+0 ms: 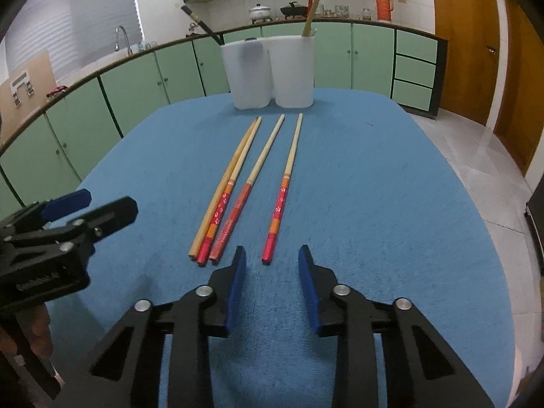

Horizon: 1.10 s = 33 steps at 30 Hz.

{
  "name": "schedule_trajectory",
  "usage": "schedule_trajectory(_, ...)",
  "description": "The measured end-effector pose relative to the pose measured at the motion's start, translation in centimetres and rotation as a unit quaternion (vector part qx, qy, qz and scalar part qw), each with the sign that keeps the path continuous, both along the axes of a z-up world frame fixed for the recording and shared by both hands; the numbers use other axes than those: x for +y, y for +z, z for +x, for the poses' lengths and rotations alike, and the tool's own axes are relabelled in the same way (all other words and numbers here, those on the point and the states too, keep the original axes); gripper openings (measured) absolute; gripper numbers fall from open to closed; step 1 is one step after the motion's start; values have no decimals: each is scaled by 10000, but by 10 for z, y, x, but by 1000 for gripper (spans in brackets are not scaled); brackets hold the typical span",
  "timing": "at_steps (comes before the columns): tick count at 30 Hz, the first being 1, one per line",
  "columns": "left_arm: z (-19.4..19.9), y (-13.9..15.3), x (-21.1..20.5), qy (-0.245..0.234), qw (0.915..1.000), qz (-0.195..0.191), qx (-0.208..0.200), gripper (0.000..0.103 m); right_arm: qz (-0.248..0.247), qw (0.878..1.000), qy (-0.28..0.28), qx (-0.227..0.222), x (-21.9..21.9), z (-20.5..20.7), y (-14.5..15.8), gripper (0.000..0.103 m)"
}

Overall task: Organize utensils
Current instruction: 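Grasp another red-patterned chopstick with the right tool while the left tool returns to the mat, then grasp a plain wooden chopstick with the left tool while the right tool holds its chopstick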

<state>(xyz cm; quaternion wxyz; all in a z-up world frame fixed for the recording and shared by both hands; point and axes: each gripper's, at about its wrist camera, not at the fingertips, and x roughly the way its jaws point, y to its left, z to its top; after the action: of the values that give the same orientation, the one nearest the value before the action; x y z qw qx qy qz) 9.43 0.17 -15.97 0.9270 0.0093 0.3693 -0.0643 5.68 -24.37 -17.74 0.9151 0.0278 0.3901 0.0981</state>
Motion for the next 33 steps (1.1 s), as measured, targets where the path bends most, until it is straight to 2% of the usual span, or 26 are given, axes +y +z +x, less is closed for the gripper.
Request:
schedule_trajectory(1, 0, 0, -1, -2, 10000, 5, -1, 87, -15, 10000, -3, 39, 1, 2, -2, 24)
schedule_trajectory(9, -2, -3, -3, -72, 10000, 2, 43, 87, -115, 9999, -82, 21, 4, 5, -6, 23)
schedule_trajectory(12, -2, -4, -6, -127, 9999, -14, 71, 86, -104, 9999, -108, 29, 3, 6, -6, 7)
schedule_trajectory(20, 0, -14, -25, -479, 9983, -84, 335, 84, 6, 9998, -180, 31, -12, 2, -5, 6)
schedule_trajectory(27, 4, -28, -40, -553, 9968, 138, 557, 78, 109, 9996, -241, 22, -23, 1, -5, 6)
schedule_trajectory(33, 7, -33, -47, -516, 9962, 299, 631, 77, 176, 9995, -279, 14, -29, 1, -6, 6)
